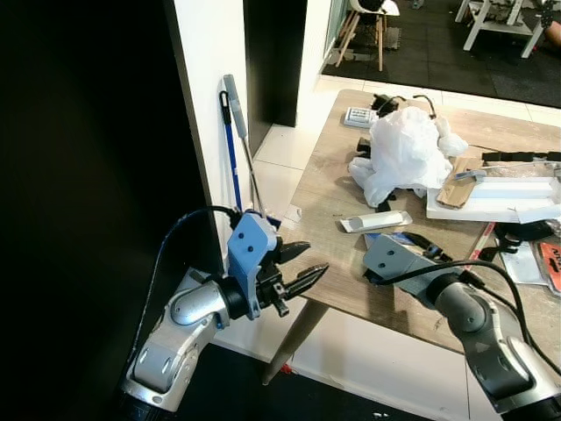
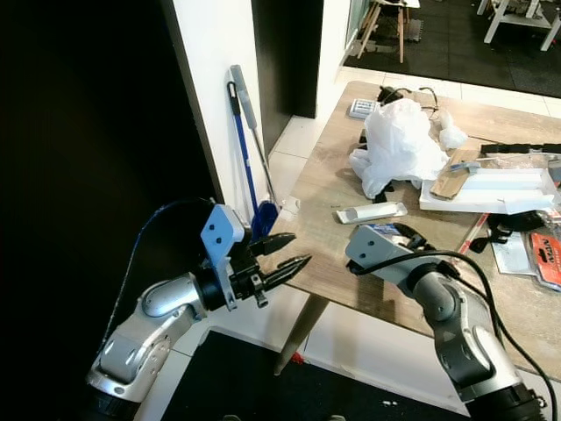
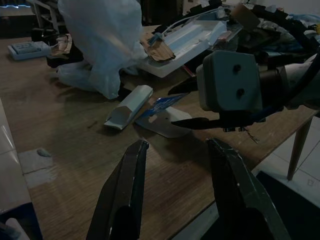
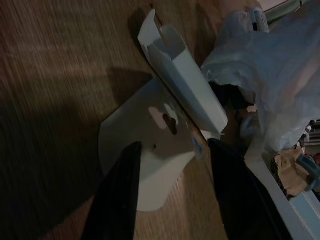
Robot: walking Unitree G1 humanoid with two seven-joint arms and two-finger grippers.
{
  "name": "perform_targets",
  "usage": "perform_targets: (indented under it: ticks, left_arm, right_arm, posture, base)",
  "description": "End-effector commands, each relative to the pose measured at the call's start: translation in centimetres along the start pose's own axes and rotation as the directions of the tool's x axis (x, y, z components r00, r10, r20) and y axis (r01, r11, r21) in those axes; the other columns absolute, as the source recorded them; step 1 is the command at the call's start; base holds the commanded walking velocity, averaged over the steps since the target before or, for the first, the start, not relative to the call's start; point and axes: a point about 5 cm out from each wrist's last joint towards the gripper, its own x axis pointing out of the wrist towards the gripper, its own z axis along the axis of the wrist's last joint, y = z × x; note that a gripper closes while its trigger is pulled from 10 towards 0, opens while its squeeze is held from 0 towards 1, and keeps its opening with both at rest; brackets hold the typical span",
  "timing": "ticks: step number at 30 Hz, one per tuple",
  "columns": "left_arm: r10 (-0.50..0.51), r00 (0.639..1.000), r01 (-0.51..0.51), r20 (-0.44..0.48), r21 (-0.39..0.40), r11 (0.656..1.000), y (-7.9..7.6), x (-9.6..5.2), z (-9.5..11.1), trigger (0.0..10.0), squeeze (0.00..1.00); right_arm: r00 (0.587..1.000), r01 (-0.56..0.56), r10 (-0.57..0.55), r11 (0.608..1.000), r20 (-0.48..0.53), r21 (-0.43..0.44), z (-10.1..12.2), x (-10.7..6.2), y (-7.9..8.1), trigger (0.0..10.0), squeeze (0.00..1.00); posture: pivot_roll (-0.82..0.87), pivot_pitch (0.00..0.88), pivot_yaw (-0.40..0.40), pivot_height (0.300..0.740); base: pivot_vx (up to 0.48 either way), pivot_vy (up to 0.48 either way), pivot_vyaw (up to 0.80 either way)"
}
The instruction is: Picking trash to rubbish bin
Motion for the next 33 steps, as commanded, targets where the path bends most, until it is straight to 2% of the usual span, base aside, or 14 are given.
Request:
perform_targets:
  ticks: [1, 22, 24, 26, 27, 29, 30, 33]
  left_arm:
    - [-0.018, 1.0, 0.018, -0.006, -0.004, 1.0, -0.4, -0.1, -0.1, 10.0, 0.0]
    - [-0.005, 1.0, 0.005, -0.019, 0.003, 1.0, -0.3, -0.5, -0.3, 10.0, 0.0]
    - [-0.004, 1.0, 0.004, -0.018, 0.003, 1.0, -0.3, -0.5, -0.3, 10.0, 0.0]
    - [-0.005, 1.0, 0.006, -0.018, 0.002, 1.0, -0.3, -0.5, -0.3, 10.0, 0.0]
    - [-0.004, 1.0, 0.004, -0.017, 0.002, 1.0, -0.2, -0.6, -0.2, 10.0, 0.0]
    - [0.0, 1.0, 0.001, -0.016, 0.002, 1.0, -0.1, -0.7, -0.2, 10.0, 0.0]
    - [0.005, 1.0, -0.005, -0.016, 0.004, 1.0, 0.0, -0.7, -0.2, 10.0, 0.0]
    - [0.044, 0.999, -0.043, -0.012, 0.011, 0.999, 0.8, -1.0, -0.1, 10.0, 0.0]
  right_arm:
    - [1.0, -0.018, 0.018, 1.0, 0.005, -0.001, 0.0, 0.0, 0.6, 0.0, 0.0]
    - [0.999, -0.004, 0.003, 1.0, 0.035, 0.022, 0.6, 0.3, 0.7, 0.0, 0.0]
    - [0.999, -0.01, 0.007, 0.998, 0.047, 0.059, 0.9, 0.3, 0.7, 0.0, 0.0]
    - [0.997, -0.025, 0.009, 0.98, 0.079, 0.196, 1.6, 0.3, 0.6, 0.0, 0.0]
    - [0.994, -0.036, 0.004, 0.959, 0.114, 0.282, 2.4, 0.2, 0.3, 0.0, 0.0]
    - [0.987, -0.047, -0.013, 0.929, 0.16, 0.367, 3.5, 0.2, -0.3, 0.0, 0.0]
    - [0.983, -0.041, -0.033, 0.921, 0.181, 0.388, 4.0, 0.1, -0.8, 0.0, 0.0]
    - [0.958, 0.048, -0.144, 0.933, 0.249, 0.357, 5.8, 0.1, -3.3, 0.0, 0.0]
  posture:
    - [-0.05, 0.153, 0.059, 0.74]
    - [-0.05, 0.127, 0.058, 0.74]
    - [-0.05, 0.127, 0.058, 0.74]
    - [-0.05, 0.127, 0.058, 0.74]
    - [-0.05, 0.128, 0.06, 0.74]
    - [-0.05, 0.128, 0.062, 0.74]
    - [-0.05, 0.128, 0.062, 0.74]
    - [-0.05, 0.129, 0.061, 0.74]
  base:
    - [0.0, 0.0, 0.0]
    - [0.0, 0.0, 0.0]
    - [0.0, 0.0, 0.0]
    - [0.0, 0.0, 0.0]
    - [0.0, 0.0, 0.0]
    - [0.0, 0.0, 0.0]
    - [0.0, 0.0, 0.0]
    - [0.0, 0.0, 0.0]
